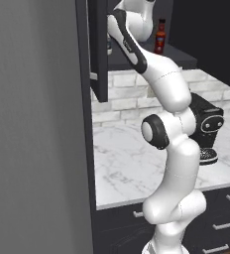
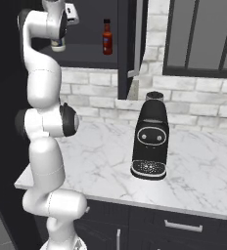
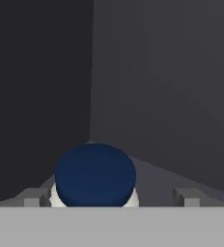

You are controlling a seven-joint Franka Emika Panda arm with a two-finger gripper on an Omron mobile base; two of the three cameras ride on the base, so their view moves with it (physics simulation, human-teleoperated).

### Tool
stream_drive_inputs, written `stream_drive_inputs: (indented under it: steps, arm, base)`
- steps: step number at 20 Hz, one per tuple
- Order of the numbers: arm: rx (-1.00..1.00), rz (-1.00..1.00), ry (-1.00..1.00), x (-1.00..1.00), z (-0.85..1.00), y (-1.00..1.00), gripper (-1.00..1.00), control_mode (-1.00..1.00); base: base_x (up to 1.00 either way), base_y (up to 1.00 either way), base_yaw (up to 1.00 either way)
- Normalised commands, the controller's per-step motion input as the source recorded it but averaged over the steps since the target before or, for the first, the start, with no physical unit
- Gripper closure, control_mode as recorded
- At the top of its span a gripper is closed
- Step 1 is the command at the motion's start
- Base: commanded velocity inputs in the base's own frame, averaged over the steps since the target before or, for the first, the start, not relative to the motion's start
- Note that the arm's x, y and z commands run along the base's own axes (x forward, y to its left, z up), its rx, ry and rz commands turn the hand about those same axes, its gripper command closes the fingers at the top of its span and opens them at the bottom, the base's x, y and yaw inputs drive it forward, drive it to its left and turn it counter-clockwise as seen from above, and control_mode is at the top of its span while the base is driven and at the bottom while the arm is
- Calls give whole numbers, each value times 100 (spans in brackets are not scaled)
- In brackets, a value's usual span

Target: Move the mayonnaise and condiment bottle from the cabinet to the dining counter.

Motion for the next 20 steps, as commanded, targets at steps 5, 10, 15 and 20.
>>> stream_drive_inputs:
  steps: [5,10,15,20]
  arm:
    - [0,-4,8,2,0,21,-100,-100]
    - [0,-2,12,13,1,16,-100,-100]
    - [0,-1,13,26,2,6,100,-100]
    - [0,-3,6,4,0,2,100,-100]
  base:
    - [0,0,0]
    - [0,0,0]
    - [0,0,0]
    - [0,0,0]
